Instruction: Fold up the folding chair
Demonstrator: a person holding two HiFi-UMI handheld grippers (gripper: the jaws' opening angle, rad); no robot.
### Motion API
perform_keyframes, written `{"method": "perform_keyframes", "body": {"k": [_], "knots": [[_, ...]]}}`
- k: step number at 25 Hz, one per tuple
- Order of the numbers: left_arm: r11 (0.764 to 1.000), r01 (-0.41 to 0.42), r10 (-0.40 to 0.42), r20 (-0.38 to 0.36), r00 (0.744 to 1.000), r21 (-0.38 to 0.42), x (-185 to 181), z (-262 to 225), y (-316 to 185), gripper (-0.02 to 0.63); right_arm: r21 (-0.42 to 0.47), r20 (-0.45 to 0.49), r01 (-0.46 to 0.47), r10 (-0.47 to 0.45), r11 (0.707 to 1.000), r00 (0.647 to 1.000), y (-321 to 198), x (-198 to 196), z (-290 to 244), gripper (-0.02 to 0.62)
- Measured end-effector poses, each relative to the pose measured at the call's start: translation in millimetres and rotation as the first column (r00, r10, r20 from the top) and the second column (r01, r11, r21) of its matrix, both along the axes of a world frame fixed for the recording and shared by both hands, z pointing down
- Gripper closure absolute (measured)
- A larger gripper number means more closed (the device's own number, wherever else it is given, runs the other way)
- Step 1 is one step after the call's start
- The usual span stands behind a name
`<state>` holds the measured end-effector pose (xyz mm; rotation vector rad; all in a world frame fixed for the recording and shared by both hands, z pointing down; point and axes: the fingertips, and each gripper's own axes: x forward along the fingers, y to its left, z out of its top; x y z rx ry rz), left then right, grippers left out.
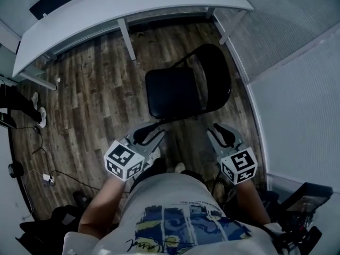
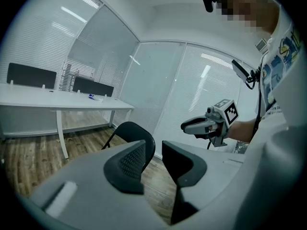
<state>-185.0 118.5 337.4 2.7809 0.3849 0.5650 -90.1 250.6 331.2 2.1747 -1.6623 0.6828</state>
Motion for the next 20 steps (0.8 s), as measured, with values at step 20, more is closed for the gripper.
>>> {"method": "perform_keyframes", "body": {"k": [20], "knots": [[0.997,-0.073,0.074,0.030,0.997,-0.028,8,35,-50,0.480,-0.075,-0.031,-0.120,0.118,0.990,0.993,-26,20,14,0.485]]}}
